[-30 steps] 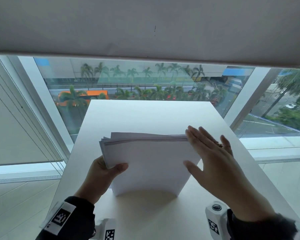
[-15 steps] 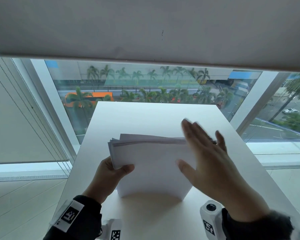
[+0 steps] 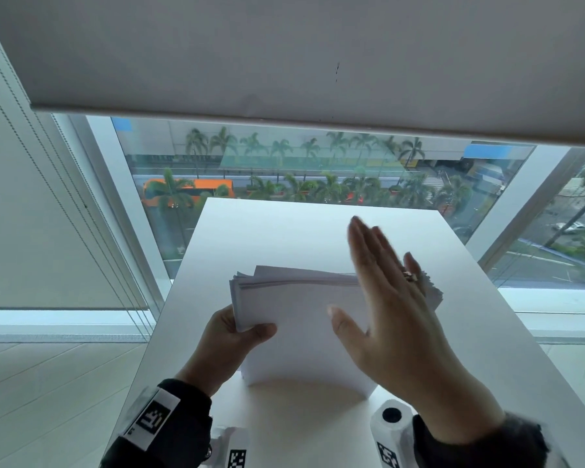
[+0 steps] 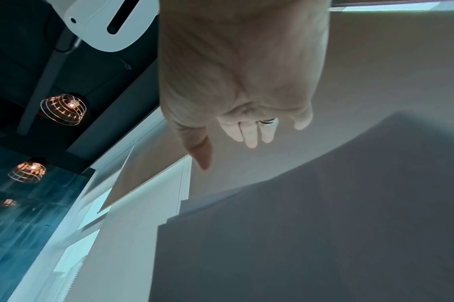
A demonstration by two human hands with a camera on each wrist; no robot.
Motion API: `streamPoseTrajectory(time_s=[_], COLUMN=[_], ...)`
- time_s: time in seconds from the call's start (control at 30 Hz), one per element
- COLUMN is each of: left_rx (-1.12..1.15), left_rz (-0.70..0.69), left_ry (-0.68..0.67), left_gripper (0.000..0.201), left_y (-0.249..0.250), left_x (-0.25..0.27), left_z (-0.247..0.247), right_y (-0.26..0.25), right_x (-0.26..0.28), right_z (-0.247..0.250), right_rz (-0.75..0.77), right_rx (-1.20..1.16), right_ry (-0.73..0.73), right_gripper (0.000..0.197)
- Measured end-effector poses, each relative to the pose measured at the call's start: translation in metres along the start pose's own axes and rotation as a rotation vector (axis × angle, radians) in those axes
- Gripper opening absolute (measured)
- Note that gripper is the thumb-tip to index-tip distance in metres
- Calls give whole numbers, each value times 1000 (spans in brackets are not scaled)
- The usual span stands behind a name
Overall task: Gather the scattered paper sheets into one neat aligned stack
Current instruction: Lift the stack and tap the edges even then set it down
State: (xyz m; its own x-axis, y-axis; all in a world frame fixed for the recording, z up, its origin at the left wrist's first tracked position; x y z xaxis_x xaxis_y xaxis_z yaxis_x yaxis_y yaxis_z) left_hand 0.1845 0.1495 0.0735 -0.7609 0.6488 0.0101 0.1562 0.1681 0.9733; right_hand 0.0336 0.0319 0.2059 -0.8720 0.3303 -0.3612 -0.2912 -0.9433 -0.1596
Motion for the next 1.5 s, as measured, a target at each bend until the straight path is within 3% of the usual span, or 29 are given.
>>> streamPoseTrajectory(time_s=[0.07,0.2,0.37,0.5,0.67,0.73,0.8,0.83,0.9,0.97,1.0,1.03,1.13,1.2,1.23,1.3,1.33,1.43,1.5], left_rx=[6,13,13,-11,-10,-24,-56,-59,-68,-30,-18,-27,-52,-51,-34,1,5,10,5], left_rz=[10,13,4,-6,-17,-20,-41,-36,-37,-32,-27,-25,-20,-2,4,9,16,36,48], left_ry=[-2,-4,-10,-20,-26,-34,-47,-44,-10,-18,-21,-15,-26,-54,-56,-40,-43,-42,-22], left_gripper=[30,34,43,49,26,7,28,38,44,22,10,11,35,24,13,16,21,39,44], left_y=[0,-1,0,-1,0,3,8,7,10,11,13,13,10,7,5,1,1,1,3], left_x=[-1,-1,-1,-1,-1,1,1,2,3,3,4,3,1,2,2,1,1,0,1], left_z=[1,1,0,1,1,-2,-5,-6,-6,-9,-11,-11,-8,-6,-2,2,1,0,1], right_y=[-7,-11,-26,-31,-48,-52,-57,-60,-70,-76,-76,-75,-63,-59,-58,-55,-51,-34,-22], right_x=[0,-3,-7,-12,-21,-24,-28,-29,-31,-30,-29,-26,-26,-26,-27,-25,-22,-16,-12], right_z=[-11,-6,-15,-5,-19,-11,6,9,7,-11,-15,-15,1,4,-4,-18,-19,-3,0], right_rz=[74,22,136,84,193,216,176,172,223,291,321,326,174,132,158,214,226,67,13], right_rx=[48,-42,108,-45,63,32,-71,-95,-31,37,46,20,-172,-136,-67,43,70,-57,-27], right_ry=[-106,49,20,128,-140,-24,182,195,85,-158,-195,-131,156,115,19,-185,-160,100,131], right_gripper=[83,80,77,81,77,78,80,80,79,75,75,75,79,80,79,76,75,77,77])
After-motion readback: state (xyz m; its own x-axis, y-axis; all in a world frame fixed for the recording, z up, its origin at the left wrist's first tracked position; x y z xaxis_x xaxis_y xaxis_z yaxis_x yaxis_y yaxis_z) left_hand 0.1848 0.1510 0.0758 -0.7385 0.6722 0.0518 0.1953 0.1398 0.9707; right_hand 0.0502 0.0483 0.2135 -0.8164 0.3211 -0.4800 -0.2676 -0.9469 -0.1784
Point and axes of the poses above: each hand's wrist, its own x-axis away from the middle knuckle, its own z-axis out of the back of the hand, y = z × x, the point moved 4 cm from there along -x, towards the middle knuckle, and after that the axes turned 8 degrees about x, right-handed, at the moved point
